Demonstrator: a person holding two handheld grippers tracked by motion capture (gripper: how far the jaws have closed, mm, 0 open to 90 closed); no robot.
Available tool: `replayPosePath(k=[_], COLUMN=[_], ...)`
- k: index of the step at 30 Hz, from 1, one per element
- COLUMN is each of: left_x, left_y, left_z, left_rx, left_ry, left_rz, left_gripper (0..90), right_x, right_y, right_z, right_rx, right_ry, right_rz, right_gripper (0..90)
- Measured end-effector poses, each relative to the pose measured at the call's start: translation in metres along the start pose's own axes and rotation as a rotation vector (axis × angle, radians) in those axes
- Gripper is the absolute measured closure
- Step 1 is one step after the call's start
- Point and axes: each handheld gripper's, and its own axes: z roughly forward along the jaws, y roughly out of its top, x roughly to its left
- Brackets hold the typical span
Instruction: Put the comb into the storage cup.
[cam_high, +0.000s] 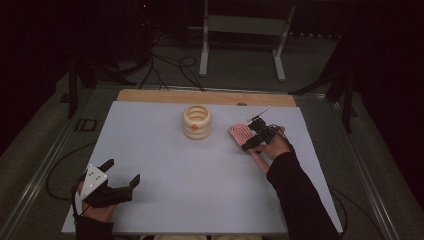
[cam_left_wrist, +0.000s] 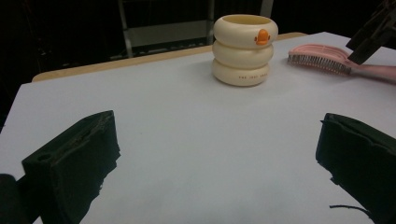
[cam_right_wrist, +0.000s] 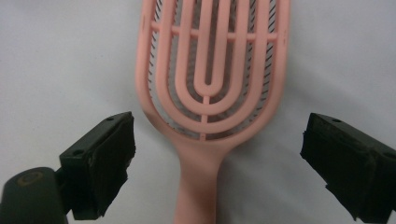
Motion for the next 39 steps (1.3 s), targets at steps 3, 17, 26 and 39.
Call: replayPosePath(k=[3,17,26,39], left_x=[0.0,0.0,0.0,-0.001], left_y=[0.0,0.0,-0.001,-0.001], left_z=[0.0,0.001,0.001,0.001], left_rx=[0.0,0.003,0.007,0.009], left_ry=[0.0,-0.002,-0.004,-0.002], left_rz=[0.0,-0.002,0.0,0.001], left_gripper=[0.1,0.1,0.1,0.1], right_x=[0.0,0.001,0.002,0.006], right_y=[0.0,-0.002,-0.004,-0.005], right_z=[0.002,0.01,0.014,0.013], right_rx=[0.005,0.079,0.138,0.166], right_ry=[0.006,0.033,0.061,0.033], right_rz=[0.006,-0.016,-0.003,0.011], right_gripper=[10.9,33.5,52.2,65.2])
